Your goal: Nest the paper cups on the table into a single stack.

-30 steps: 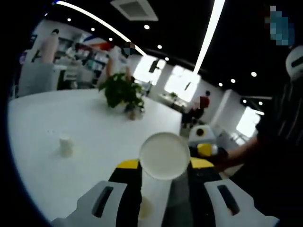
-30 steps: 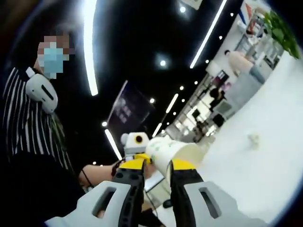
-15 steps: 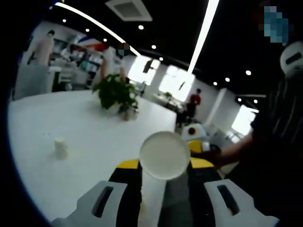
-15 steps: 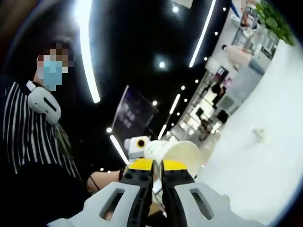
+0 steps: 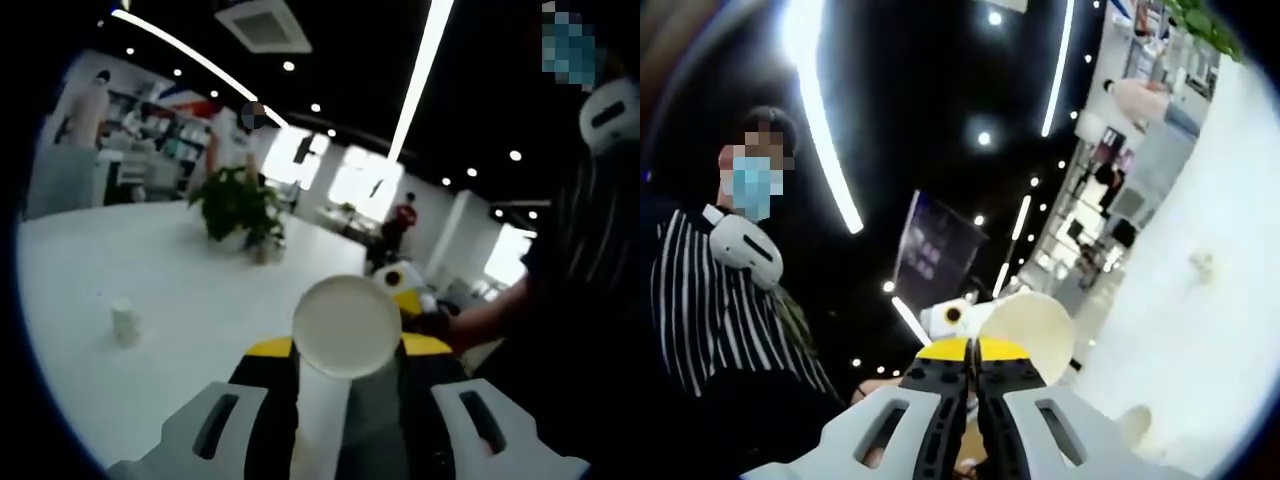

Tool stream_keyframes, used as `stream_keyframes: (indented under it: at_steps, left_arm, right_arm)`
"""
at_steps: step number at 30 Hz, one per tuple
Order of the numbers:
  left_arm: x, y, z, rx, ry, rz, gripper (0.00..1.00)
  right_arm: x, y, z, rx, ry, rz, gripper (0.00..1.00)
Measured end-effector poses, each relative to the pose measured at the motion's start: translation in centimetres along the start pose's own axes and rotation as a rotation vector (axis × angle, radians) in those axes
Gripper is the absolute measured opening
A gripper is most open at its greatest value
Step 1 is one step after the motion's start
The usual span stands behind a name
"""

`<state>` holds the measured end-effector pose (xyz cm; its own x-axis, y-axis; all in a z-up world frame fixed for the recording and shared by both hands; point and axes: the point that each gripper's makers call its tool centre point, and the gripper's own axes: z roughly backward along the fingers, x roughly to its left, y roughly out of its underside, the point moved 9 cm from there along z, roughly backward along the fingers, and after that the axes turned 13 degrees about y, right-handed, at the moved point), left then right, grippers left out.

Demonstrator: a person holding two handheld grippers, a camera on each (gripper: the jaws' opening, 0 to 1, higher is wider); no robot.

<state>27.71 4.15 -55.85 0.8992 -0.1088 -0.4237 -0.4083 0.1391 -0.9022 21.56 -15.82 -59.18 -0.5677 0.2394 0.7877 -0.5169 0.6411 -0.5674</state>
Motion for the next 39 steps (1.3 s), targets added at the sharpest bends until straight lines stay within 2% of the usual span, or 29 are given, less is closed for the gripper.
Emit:
stream_keyframes:
  at_steps: [6, 12, 18, 22, 26, 33, 39]
  left_arm:
    - [-0.1, 0.3, 0.6, -0.013, -0.032, -0.036, 0.37]
    - [0.0, 1.1, 1.2, -0.027, -0.081, -0.077, 0.39]
    - [-0.2, 1.8, 1.8, -0.037, -0.127, -0.104, 0.45]
    - [0.0, 2.2, 2.2, -0.048, -0.169, -0.096, 0.55]
    - [-0.2, 2.7, 2.5, -0.042, -0.185, -0.098, 0.55]
    - [0.0, 3.6, 3.0, -0.045, -0.249, -0.098, 0.69]
    - [-0.4, 4.1, 3.8, -0.061, -0.296, -0.110, 0.73]
  right_arm:
    - [0.1, -0.3, -0.6, 0.044, 0.000, -0.009, 0.00]
    - [-0.1, -0.1, -0.8, 0.081, 0.037, 0.019, 0.00]
    - [-0.4, 0.3, -0.8, 0.110, 0.064, 0.032, 0.00]
    - [-0.7, 0.8, -0.9, 0.132, 0.087, 0.036, 0.00]
    - [-0.9, 0.8, -0.9, 0.139, 0.092, 0.035, 0.00]
    - [-1.5, 0.1, -0.9, 0.146, 0.132, 0.033, 0.00]
    - [-1.8, -0.8, -0.7, 0.142, 0.166, 0.025, 0.00]
